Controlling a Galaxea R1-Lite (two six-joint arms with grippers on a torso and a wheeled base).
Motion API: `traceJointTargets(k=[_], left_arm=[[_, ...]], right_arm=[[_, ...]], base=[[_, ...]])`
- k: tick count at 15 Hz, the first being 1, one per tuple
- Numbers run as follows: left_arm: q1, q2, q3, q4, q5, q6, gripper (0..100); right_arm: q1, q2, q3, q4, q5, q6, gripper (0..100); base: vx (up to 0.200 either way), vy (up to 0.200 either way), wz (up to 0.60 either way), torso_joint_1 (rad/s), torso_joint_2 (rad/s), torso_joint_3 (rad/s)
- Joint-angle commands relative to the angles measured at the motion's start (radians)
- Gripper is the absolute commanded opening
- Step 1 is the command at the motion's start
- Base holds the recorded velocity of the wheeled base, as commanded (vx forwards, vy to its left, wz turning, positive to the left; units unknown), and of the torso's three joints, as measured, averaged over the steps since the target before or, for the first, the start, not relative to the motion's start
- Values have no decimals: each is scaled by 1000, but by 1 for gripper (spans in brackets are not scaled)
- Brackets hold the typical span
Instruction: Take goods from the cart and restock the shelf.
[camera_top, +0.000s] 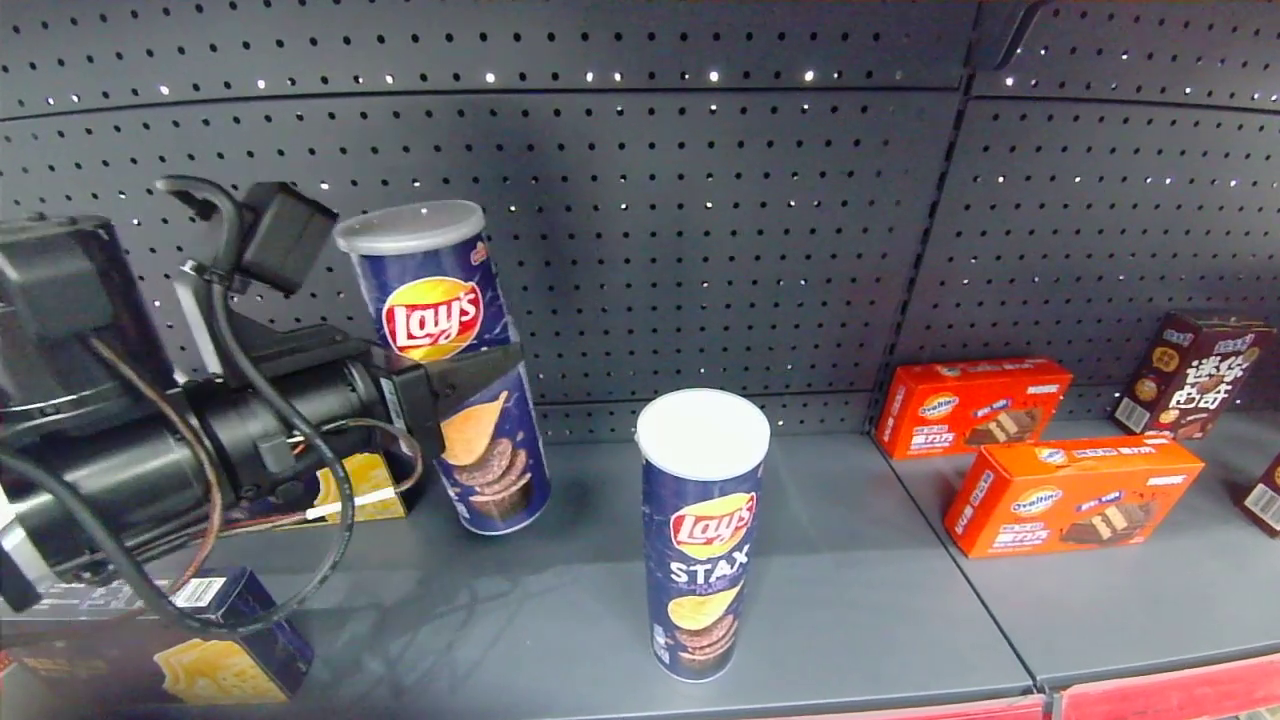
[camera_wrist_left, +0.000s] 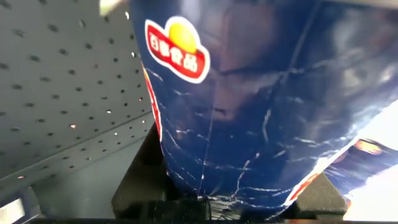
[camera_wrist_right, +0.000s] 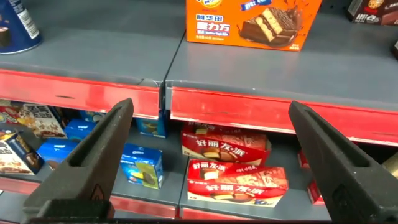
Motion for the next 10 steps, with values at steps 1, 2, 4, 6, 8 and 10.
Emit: traceJointTargets(k=[1,2,4,6,8,10], left_arm=[[-11,104,-2,-20,1,32,0],[-10,126,0,-31,-2,65,0],[-22,178,-7,-42,-8,111,0],[-46,227,-36,-42,-16,115,0],[-51,285,-99,-43,-22,115,0],[-53,307,-131,-43,-22,114,0]], right_arm=[[0,4,0,0,0,-2,100],[0,2,0,0,-1,-3,100],[0,2,0,0,-1,-5,100],[0,2,0,0,0,-5,100],[0,2,0,0,0,-6,100],[0,2,0,0,0,-6,100]], base=[[0,0,0,0,0,0],[0,0,0,0,0,0],[0,0,0,0,0,0],[0,0,0,0,0,0],[0,0,0,0,0,0],[0,0,0,0,0,0]])
